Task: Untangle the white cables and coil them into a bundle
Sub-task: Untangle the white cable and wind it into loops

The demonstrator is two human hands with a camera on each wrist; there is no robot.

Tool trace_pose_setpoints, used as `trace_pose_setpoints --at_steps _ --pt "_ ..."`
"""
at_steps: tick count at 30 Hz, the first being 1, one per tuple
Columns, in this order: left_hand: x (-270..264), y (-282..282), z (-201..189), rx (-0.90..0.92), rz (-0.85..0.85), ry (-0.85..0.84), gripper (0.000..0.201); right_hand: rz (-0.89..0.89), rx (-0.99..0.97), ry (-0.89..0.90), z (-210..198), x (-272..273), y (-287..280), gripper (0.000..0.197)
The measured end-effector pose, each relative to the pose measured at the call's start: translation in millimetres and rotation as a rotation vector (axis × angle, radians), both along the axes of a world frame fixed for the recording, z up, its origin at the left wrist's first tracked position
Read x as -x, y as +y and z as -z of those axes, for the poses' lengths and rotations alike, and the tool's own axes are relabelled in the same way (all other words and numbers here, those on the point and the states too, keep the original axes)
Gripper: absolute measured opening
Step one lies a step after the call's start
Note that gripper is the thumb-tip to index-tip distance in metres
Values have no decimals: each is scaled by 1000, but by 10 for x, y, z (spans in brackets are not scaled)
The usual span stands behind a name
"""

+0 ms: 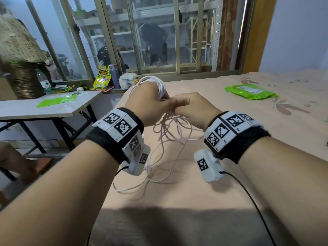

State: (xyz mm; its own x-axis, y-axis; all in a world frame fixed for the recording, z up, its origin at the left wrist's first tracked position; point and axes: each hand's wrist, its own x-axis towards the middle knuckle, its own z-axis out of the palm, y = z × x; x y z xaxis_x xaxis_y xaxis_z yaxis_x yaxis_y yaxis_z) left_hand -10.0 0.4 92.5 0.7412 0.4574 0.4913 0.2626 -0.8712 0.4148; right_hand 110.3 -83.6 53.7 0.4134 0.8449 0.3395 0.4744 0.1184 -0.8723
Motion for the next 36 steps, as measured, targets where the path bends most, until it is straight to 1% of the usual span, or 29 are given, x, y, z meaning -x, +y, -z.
trace_pose_setpoints --at_steps 1,3,5,6,8,10,12,13,14,15,16,17,18,19,20,21,22,24,26,27,29,30,31,33,34,36 --pt "-1 4 2 8 7 -20 31 -19 -1 -10 1 8 -9 31" --pt "3 16 10 43 15 -74 31 -1 -23 -60 48 -10 -28 24" --pt "13 15 27 102 29 -158 32 82 -18 -104 150 -84 -34 14" --pt "14 16 40 137 38 -206 32 170 15 -120 186 -135 -25 13" --pt "22 11 48 195 48 -309 33 380 181 -196 241 -255 -14 18" --pt "41 -20 -19 303 80 -472 29 549 434 -241 332 -390 -66 18" --pt "92 -34 -171 473 133 -680 26 619 600 -169 468 -557 -139 14" --pt "119 -28 -256 527 152 -766 28 611 619 -104 544 -628 -167 14" --pt "133 -19 -324 537 160 -814 29 596 625 -59 581 -667 -190 17" --pt "127 -6 -363 516 158 -818 30 590 629 -54 586 -699 -196 23" --pt "107 5 -371 493 155 -791 31 602 609 -88 545 -676 -189 28" --pt "70 10 -352 485 150 -749 32 612 549 -130 490 -645 -157 31" --pt "28 17 -309 498 140 -710 33 583 434 -151 409 -579 -124 34" --pt "-11 19 -262 520 126 -677 34 506 274 -91 325 -500 -91 39" --pt "-39 28 -212 541 106 -653 35 400 123 17 240 -404 -70 48" --pt "-58 39 -169 562 84 -636 34 302 36 90 162 -323 -60 59" --pt "-73 50 -136 581 67 -629 33 215 19 131 81 -255 -51 65" --pt "-83 72 -94 610 38 -631 31 52 23 205 -49 -137 -39 62" --pt "-81 77 -71 634 31 -625 30 -33 -9 317 -150 -31 -47 51" --pt "-80 64 -65 644 44 -620 30 -33 -19 319 -183 15 -44 43" --pt "-71 28 -57 660 79 -605 30 -11 -20 229 -192 105 -28 26" --pt "-70 14 -52 666 87 -599 30 -32 -23 210 -169 139 -27 20" --pt "-69 9 -49 673 85 -595 30 -56 -29 227 -144 161 -34 15" --pt "-60 23 -37 701 72 -599 30 -72 -24 328 -87 158 -60 4" --pt "-47 38 -31 716 65 -600 30 -57 -21 400 -62 140 -79 5" --pt "-17 61 -13 739 60 -587 31 -18 -43 589 6 64 -102 20"
